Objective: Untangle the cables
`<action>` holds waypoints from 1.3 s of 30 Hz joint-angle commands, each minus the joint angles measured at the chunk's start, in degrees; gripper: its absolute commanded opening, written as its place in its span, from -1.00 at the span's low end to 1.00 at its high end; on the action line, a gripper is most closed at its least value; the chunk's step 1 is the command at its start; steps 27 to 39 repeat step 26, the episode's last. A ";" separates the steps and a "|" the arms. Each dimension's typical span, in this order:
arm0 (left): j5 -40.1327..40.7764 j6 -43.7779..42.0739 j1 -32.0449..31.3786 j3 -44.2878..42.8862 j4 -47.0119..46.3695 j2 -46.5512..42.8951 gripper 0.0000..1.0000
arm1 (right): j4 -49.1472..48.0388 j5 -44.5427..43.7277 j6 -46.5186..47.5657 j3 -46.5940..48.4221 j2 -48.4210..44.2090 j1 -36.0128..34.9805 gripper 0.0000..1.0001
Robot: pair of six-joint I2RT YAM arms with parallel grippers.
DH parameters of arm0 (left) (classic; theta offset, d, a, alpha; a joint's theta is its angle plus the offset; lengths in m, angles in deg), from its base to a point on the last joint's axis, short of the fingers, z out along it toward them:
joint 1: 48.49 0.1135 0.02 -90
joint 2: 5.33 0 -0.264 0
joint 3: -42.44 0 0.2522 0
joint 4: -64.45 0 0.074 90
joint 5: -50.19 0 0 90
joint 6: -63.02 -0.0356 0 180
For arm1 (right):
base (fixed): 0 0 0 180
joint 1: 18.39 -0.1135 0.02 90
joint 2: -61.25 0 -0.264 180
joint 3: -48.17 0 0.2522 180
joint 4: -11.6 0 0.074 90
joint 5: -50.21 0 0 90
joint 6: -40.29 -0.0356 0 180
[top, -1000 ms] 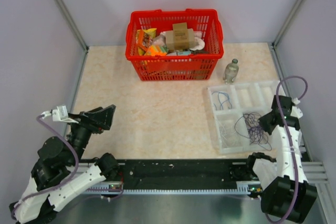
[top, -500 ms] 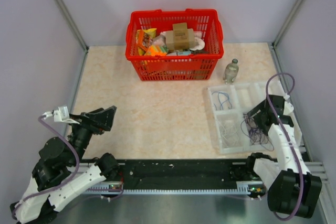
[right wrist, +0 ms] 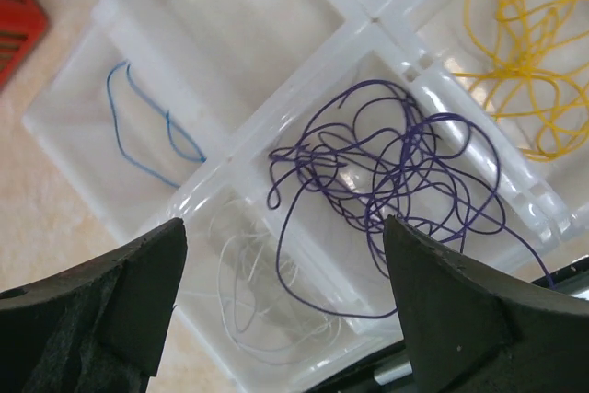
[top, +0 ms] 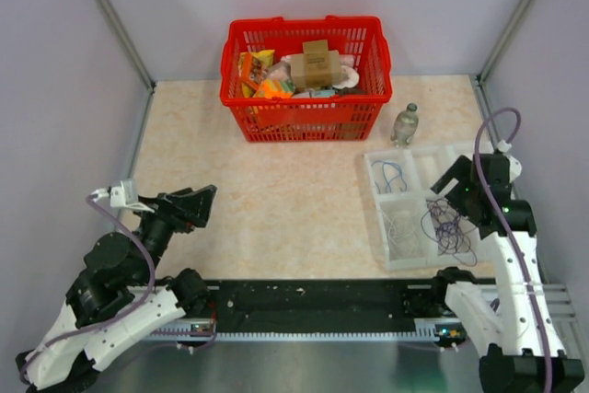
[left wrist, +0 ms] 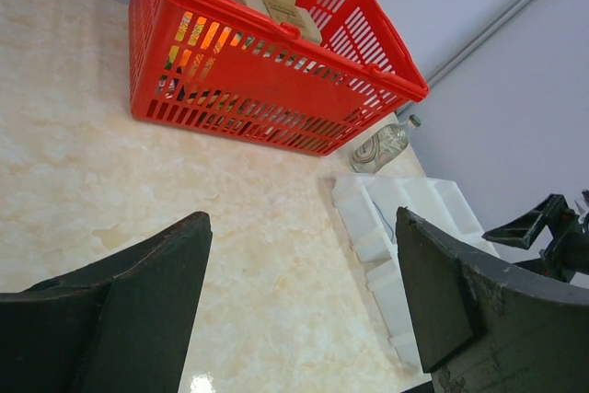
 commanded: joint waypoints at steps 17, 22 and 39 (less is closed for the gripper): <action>-6.01 -7.99 0.00 -10.87 -9.52 19.33 0.75 | -11.73 -4.30 17.80 22.92 -1.82 -46.00 0.98; -3.11 -14.75 0.00 -18.61 -9.78 22.13 0.75 | -11.38 -4.40 22.10 31.18 -3.49 -46.00 0.98; -2.58 -18.80 0.00 -24.41 -9.96 24.25 0.75 | -13.92 -5.80 25.79 32.78 -7.62 -46.00 0.98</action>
